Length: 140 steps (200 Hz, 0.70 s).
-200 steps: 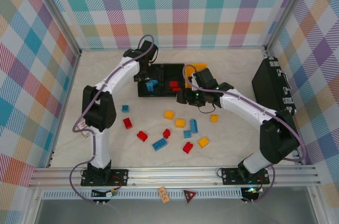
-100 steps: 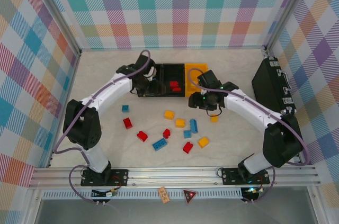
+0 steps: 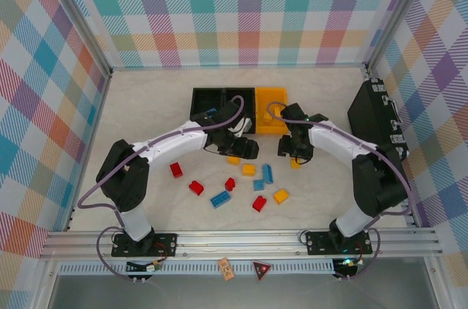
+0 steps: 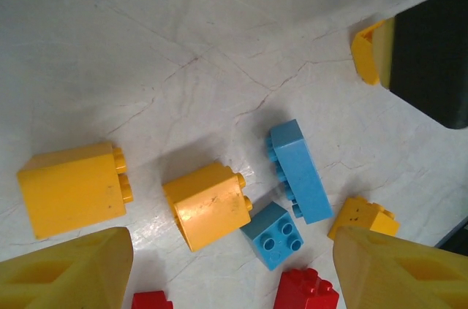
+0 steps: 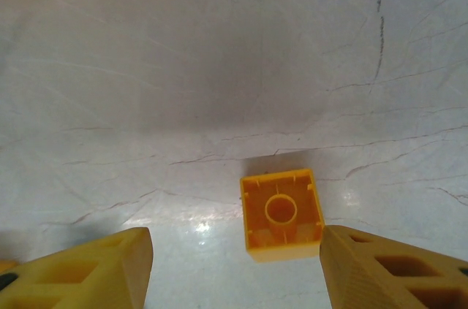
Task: Sort the legos into containers by color
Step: Pick up the lego from the middle-right of the table.
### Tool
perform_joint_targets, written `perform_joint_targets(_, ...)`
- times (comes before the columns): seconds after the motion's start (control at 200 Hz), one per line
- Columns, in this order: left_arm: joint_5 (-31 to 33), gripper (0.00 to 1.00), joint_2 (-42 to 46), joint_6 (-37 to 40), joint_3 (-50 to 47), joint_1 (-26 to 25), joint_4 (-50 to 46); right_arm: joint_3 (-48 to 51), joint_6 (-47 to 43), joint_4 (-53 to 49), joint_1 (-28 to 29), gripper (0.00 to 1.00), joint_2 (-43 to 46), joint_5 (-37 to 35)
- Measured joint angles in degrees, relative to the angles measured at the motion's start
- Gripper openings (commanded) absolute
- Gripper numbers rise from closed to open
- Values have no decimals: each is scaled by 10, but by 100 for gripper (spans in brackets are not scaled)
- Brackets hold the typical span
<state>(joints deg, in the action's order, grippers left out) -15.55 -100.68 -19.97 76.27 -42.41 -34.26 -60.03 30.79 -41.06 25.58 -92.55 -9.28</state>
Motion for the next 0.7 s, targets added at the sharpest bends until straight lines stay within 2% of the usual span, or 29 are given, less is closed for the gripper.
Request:
perform_joint_targets(0.3, 2, 72, -4, -4, 0, -2, 0, 21, 1, 14, -1, 59, -30, -1)
perform_joint_targets(0.51, 2, 72, -4, -13, -1, -4, 0, 33, 6, 16, -1, 62, -30, -1)
perform_joint_targets(0.7, 2, 72, -10, -16, -3, -6, 4, 55, 18, 15, -1, 55, -30, 3)
